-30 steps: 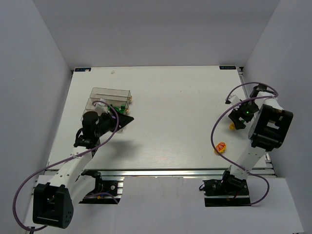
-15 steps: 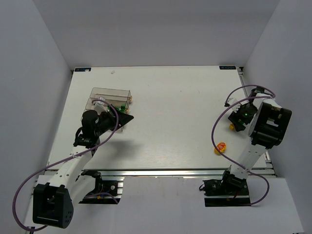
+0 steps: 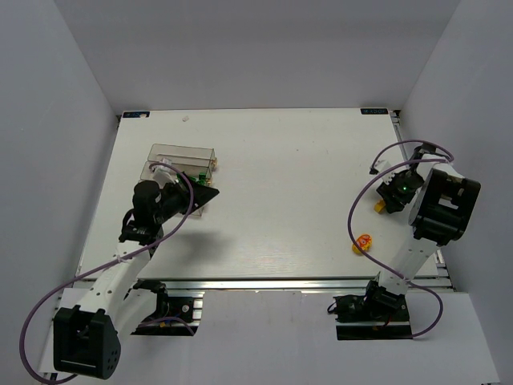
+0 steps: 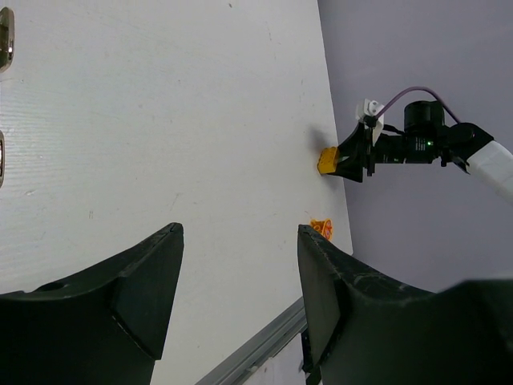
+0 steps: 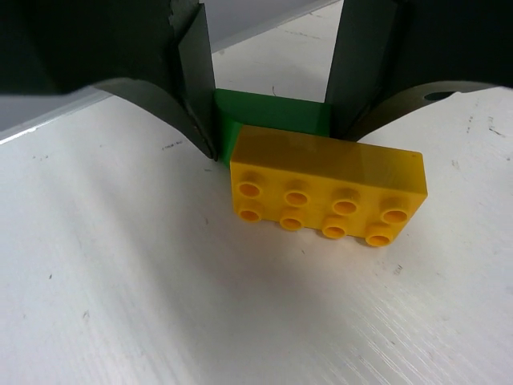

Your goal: Sort the legos into containers by color

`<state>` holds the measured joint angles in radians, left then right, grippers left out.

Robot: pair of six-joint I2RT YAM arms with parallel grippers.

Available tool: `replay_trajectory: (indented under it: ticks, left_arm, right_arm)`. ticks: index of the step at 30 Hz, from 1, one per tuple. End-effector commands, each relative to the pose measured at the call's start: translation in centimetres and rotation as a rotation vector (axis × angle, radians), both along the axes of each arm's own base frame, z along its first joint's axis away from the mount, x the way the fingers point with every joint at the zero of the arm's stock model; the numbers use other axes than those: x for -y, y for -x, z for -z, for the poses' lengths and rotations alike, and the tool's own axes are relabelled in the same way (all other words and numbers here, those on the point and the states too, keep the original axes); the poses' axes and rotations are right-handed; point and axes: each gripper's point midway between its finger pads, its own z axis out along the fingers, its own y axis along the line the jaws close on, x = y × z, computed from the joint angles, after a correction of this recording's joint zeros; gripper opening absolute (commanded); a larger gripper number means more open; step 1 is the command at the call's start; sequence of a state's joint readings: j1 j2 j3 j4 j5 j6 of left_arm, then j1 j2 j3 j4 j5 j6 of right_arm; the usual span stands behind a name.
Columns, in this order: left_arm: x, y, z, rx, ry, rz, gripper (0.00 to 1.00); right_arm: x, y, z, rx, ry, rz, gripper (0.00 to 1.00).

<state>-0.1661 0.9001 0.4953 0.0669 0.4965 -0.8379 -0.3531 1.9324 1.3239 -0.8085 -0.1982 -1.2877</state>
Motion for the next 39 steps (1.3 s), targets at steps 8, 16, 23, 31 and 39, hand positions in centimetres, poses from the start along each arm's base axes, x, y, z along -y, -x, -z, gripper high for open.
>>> replay_trajectory:
  ticks: [8,16,23,31,39]
  left_arm:
    - [1.4,-0.8,-3.4,0.086,0.060,0.058,0.69]
    - [5.6,-2.0,-2.9,0.035,0.121,0.224,0.70]
    - [10.2,-3.7,-4.5,0.054,0.169,0.312,0.72]
    - [13.8,-3.7,-3.6,0.017,0.149,0.348,0.78]
    - [15.5,-4.3,-2.2,-0.029,0.070,0.351,0.79]
  right_arm:
    - [-8.9,-1.0,-5.5,0.161,-0.210,-0.248,0.34]
    - [-22.9,-2.2,-10.3,0.246,-0.345,-0.525,0.25]
    - [-33.4,-1.9,-13.1,0.200,-0.493,-0.585,0.19]
    - [-39.5,-1.0,-14.8,0.194,-0.530,-0.632,0.15]
    - [-41.7,0.7,-16.0,0.206,-0.570,-0.669,0.14]
